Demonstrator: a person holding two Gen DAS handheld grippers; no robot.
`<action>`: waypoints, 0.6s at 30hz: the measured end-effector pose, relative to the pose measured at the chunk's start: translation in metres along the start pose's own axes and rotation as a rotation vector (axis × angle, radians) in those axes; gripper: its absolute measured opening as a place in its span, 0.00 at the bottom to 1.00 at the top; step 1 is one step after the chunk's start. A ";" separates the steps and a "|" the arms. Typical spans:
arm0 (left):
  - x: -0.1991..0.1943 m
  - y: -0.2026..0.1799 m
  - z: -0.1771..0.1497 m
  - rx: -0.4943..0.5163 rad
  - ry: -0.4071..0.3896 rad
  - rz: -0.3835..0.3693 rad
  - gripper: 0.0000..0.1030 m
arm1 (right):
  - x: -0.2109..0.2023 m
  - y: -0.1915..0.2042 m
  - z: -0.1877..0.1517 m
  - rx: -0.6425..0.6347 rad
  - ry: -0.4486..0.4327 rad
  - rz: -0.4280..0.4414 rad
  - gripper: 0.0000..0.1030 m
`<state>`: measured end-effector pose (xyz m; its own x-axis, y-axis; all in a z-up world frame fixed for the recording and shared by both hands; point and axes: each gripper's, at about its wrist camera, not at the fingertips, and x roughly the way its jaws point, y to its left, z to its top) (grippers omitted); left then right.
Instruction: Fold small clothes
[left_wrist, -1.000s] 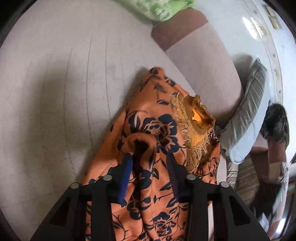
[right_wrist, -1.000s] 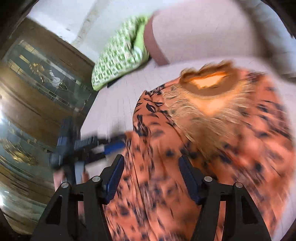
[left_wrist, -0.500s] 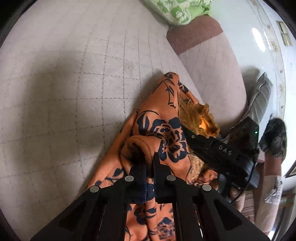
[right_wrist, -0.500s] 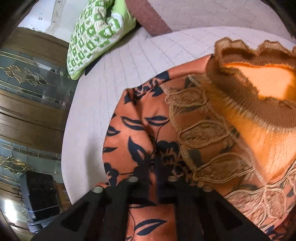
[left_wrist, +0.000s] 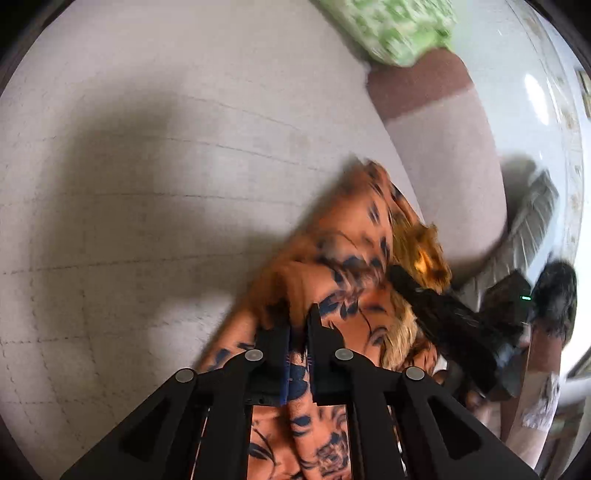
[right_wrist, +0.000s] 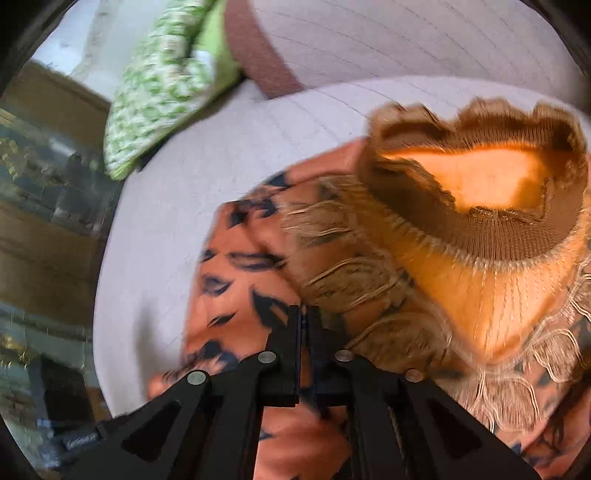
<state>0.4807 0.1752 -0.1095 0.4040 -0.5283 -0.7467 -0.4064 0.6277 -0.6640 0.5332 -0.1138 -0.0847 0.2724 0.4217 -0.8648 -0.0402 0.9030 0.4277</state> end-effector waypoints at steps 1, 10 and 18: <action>-0.001 -0.004 -0.001 0.011 0.011 -0.010 0.10 | -0.019 0.002 -0.008 -0.008 -0.022 0.023 0.13; -0.075 -0.073 -0.068 0.387 -0.161 0.116 0.31 | -0.194 -0.021 -0.185 -0.046 -0.294 -0.006 0.55; -0.135 -0.015 -0.209 0.526 -0.245 0.173 0.39 | -0.254 -0.101 -0.326 0.092 -0.381 -0.147 0.55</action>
<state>0.2608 0.1175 -0.0065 0.5708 -0.2856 -0.7698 -0.0487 0.9241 -0.3789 0.1545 -0.2852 0.0065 0.6056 0.2134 -0.7666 0.1067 0.9329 0.3440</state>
